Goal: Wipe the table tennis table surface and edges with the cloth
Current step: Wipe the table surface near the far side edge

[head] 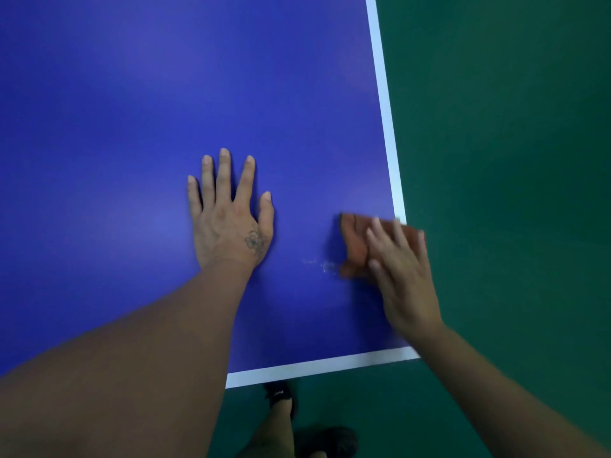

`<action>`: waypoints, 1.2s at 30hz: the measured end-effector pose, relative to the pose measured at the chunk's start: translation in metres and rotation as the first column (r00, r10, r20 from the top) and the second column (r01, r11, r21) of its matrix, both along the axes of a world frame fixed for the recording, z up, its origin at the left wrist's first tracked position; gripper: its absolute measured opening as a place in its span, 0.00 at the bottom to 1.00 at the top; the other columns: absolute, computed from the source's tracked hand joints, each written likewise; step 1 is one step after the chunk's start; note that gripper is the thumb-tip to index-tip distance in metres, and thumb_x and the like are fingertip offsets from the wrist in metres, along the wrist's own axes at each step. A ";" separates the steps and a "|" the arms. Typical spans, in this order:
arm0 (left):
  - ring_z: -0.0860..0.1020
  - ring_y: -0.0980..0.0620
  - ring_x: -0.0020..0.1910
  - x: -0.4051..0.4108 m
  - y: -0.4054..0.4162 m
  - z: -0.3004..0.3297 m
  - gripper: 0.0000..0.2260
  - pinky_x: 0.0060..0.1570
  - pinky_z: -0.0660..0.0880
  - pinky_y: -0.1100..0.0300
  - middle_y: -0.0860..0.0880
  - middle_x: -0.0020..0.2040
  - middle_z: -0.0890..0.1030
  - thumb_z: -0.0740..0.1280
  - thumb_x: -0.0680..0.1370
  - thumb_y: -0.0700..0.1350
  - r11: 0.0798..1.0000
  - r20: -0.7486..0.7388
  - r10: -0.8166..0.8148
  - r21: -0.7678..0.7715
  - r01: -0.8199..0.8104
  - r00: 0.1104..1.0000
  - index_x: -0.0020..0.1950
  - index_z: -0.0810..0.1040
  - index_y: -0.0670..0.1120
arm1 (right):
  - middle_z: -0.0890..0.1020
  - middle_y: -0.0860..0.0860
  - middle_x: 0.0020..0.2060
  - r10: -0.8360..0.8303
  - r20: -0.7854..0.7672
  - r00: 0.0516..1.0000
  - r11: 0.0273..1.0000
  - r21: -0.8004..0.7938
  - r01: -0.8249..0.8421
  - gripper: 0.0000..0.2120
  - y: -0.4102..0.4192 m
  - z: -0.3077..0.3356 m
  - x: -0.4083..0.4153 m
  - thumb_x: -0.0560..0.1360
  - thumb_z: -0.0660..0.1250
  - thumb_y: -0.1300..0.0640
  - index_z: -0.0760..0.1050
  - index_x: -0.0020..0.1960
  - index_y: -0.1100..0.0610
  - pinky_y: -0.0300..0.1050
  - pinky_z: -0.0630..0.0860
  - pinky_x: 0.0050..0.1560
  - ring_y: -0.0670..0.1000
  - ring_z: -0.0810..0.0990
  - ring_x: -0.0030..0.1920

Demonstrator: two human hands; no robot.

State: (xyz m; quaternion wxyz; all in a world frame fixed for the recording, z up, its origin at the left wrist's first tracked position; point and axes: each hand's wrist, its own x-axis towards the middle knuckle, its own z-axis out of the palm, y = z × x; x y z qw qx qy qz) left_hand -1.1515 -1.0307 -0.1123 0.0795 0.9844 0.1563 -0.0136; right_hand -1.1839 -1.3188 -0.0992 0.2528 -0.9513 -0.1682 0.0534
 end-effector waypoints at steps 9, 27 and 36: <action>0.48 0.43 0.88 -0.002 0.000 0.002 0.29 0.85 0.45 0.40 0.47 0.89 0.52 0.52 0.87 0.61 1.000 0.049 -0.007 -0.012 0.008 0.999 0.88 0.56 0.55 | 0.56 0.48 0.84 0.212 0.064 0.975 0.943 -0.276 -0.187 0.26 0.062 -0.011 0.155 0.85 0.55 0.40 0.64 0.81 0.42 0.62 0.46 0.83 0.57 0.50 0.85; 0.55 0.41 0.87 -0.111 -0.006 0.016 0.27 0.85 0.48 0.38 0.42 0.86 0.61 0.53 0.89 0.58 0.997 0.170 0.037 -0.067 -0.026 0.985 0.84 0.67 0.45 | 0.54 0.49 0.85 0.431 0.102 0.897 0.863 -0.339 -0.376 0.31 0.041 -0.022 -0.106 0.85 0.53 0.35 0.61 0.83 0.48 0.66 0.55 0.80 0.56 0.50 0.85; 0.46 0.43 0.88 -0.162 -0.024 0.001 0.33 0.85 0.46 0.38 0.45 0.89 0.51 0.48 0.86 0.63 0.995 -0.016 0.100 0.019 -0.099 0.995 0.88 0.54 0.49 | 0.67 0.46 0.80 0.218 0.153 0.964 0.974 0.025 -0.225 0.24 0.019 0.019 -0.019 0.87 0.52 0.44 0.69 0.79 0.51 0.59 0.49 0.83 0.52 0.58 0.83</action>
